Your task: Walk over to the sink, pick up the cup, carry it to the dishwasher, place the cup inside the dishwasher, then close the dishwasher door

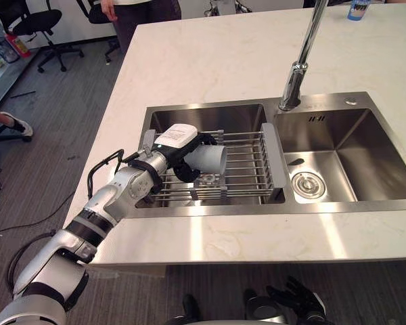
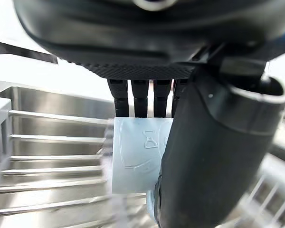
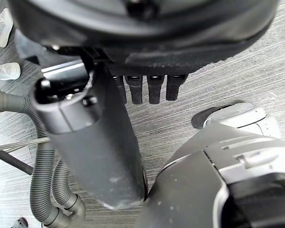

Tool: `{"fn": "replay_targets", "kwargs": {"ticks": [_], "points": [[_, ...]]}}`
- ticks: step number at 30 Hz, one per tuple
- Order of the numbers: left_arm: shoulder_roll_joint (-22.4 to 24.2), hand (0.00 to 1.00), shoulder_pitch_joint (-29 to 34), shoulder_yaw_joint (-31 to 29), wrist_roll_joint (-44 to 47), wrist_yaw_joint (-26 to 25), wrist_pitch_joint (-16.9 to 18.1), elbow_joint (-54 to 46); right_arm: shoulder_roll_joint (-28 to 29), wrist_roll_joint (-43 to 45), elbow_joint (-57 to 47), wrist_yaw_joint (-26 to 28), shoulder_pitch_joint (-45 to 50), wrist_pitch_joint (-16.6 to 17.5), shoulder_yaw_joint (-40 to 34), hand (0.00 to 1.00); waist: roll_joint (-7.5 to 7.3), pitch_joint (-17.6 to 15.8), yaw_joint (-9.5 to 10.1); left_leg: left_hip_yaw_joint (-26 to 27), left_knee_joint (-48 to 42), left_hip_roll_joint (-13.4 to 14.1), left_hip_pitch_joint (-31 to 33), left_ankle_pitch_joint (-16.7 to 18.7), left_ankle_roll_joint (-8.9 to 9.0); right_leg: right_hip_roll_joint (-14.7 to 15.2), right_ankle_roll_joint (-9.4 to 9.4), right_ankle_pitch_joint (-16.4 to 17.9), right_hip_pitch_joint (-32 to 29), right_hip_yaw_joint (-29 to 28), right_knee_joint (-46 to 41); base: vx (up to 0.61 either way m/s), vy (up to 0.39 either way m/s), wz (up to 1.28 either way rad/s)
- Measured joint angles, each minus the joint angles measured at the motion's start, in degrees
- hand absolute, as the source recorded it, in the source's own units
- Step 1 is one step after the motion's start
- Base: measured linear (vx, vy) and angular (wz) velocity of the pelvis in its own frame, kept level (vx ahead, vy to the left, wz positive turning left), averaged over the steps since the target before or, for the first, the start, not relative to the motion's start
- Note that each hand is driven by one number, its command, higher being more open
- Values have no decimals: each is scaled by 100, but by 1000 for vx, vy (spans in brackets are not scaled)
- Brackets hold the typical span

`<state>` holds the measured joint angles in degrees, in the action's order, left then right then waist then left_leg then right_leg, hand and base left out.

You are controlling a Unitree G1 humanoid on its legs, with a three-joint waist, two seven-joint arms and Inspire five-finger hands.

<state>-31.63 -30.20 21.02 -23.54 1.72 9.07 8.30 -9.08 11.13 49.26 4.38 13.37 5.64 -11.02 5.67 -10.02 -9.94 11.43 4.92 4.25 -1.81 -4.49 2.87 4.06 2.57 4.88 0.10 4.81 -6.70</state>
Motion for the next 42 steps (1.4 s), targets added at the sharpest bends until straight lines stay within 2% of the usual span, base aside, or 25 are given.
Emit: {"fn": "replay_targets", "kwargs": {"ticks": [3, 4, 5, 7, 13, 17, 19, 22, 25, 28, 29, 30, 31, 32, 33, 34, 36, 38, 39, 41, 42], "points": [[549, 30, 478, -583, 414, -309, -5, -581, 2, 2, 0, -20, 8, 0, -3, 90, -4, -2, 81, 2, 0, 2, -29, -2, -4, -4, 3, 2, 17, -11, -18, 0, 0, 0], [874, 30, 789, -869, 671, -481, 2, -955, 7, 3, 0, -25, 7, 1, -7, 90, -5, -2, 110, 5, -1, 8, -39, -2, -4, -10, 4, 3, 23, -17, -23, 0, 0, 0], [932, 30, 844, -914, 725, -513, 3, -1029, 9, 3, 0, -25, 7, 1, -9, 90, -5, -2, 117, 6, -1, 9, -40, -2, -4, -12, 3, 3, 23, -19, -23, 0, 0, 0], [1451, 30, 1364, -1209, 1171, -799, 26, -1557, 38, 5, 0, -31, 7, 1, -64, 90, -10, 0, 171, 21, -2, 25, -66, -1, -4, -28, 2, 4, 40, -39, -26, -2, -7, -2], [2219, 30, 2425, -1465, 2688, -1117, 191, -2131, 92, 51, -1, -83, 5, 1, -119, 90, -55, 30, 336, 101, -5, 79, -150, 15, 16, -88, -4, 8, 72, -131, -37, -11, -18, -8], [2458, 30, 2973, -1491, 3391, -1133, 257, -2260, 179, 80, -3, -163, 11, 0, -113, 90, -179, 104, 451, 269, -74, 109, -191, 100, 43, -116, -3, 8, 47, -297, -59, 10, -4, -24], [2518, 30, 3308, -1455, 3741, -1138, 257, -2427, 256, 154, -54, -238, -26, 2, -102, 90, -299, 159, 498, 442, -280, 133, -112, 247, 36, -123, 7, 0, -55, -474, -121, 26, 5, -38], [2534, 30, 3450, -1269, 3831, -1139, 261, -2575, 321, 233, -197, -332, -27, 2, -86, 90, -417, 169, 620, 669, -596, 167, 22, 450, 16, -122, 38, -24, -210, -720, -214, 16, 19, -44], [2571, 30, 3496, -1034, 3819, -1141, 286, -3236, 433, 230, -868, -496, -43, 2, 40, 90, -558, 133, 661, 902, -1311, 321, 555, 786, -69, -93, 229, -213, -590, -907, -255, -43, 41, -40], [2646, 30, 3401, -922, 3811, -1136, 376, -3366, 418, 229, -1051, -587, -96, 22, 53, 90, -573, 124, 719, 976, -1657, 350, 776, 925, -177, -69, 434, -364, -819, -776, -419, -83, 55, -23], [2712, 30, 3387, -938, 3810, -1137, 385, -3374, 424, 229, -1043, -610, -127, 20, 50, 90, -559, 132, 742, 1017, -1666, 417, 783, 947, -240, -55, 555, -298, -791, -734, -492, -159, 55, 0], [2750, 30, 3408, -996, 3815, -1137, 430, -3348, 460, 229, -1034, -641, -153, 18, 81, 90, -589, 107, 753, 996, -1788, 412, 805, 985, -301, 46, 411, 293, -963, -576, -1625, -132, 25, 15], [2785, 30, 3492, -1025, 3817, -1139, 437, -3333, 461, 229, -1023, -644, -93, 18, 139, 90, -611, 131, 776, 955, -1822, 385, 788, 987, -306, 108, 491, 616, -955, -477, -2373, -139, 1, 20], [2810, 30, 3614, -1084, 3823, -1139, 479, -3335, 464, 229, -1002, -629, -44, 18, 185, 90, -629, 154, 839, 945, -1868, 378, 791, 987, -308, 150, 578, 816, -871, -439, -2872, -84, -45, 11], [2819, 30, 3741, -1150, 3835, -1145, 506, -3335, 463, 227, -951, -601, -16, 18, 261, 90, -668, 211, 960, 933, -1979, 373, 888, 984, -307, 179, 582, 878, -677, -441, -3045, -103, -104, 3], [2823, 30, 3801, -1162, 3843, -1166, 509, -3337, 465, 223, -905, -596, -31, 12, 316, 90, -724, 251, 1112, 904, -2173, 348, 1140, 969, -284, 185, 534, 993, -454, -443, -2595, -109, -126, 3], [2858, 30, 3865, -1112, 3842, -1156, 492, -3334, 407, 225, -831, -607, -204, 4, 360, 90, -650, 288, 1205, 827, -2174, 362, 1546, 751, -287, 58, 456, 1094, -388, -413, -1747, -173, -119, 14], [2859, 30, 3856, -1011, 3854, -1113, 474, -3331, 396, 226, -783, -627, -354, 13, 358, 90, -668, 243, 1177, 653, -2074, 352, 1806, 491, -271, -5, 177, 1175, -200, -419, -1007, -179, -107, 43], [2873, 30, 3876, -904, 3867, -1098, 399, -3263, 322, 232, -652, -673, -442, 12, 355, 90, -551, 144, 1101, 463, -2069, 425, 1831, 360, -238, -151, 17, 1052, -78, -292, -903, -221, -151, 61], [2824, 30, 3982, -782, 3881, -1087, 360, -3264, 323, 234, -533, -706, -407, 12, 353, 90, -529, 137, 1051, 178, -2115, 487, 1832, 218, -139, -313, -50, 1015, 29, -165, -930, -290, -161, 59], [2823, 30, 3959, -730, 3899, -1043, 361, -3280, 331, 240, -544, -733, -373, 26, 291, 90, -563, 147, 1033, -72, -1888, 448, 1817, -34, 0, -284, -182, 965, 21, 34, -923, -218, -91, 50]]}}
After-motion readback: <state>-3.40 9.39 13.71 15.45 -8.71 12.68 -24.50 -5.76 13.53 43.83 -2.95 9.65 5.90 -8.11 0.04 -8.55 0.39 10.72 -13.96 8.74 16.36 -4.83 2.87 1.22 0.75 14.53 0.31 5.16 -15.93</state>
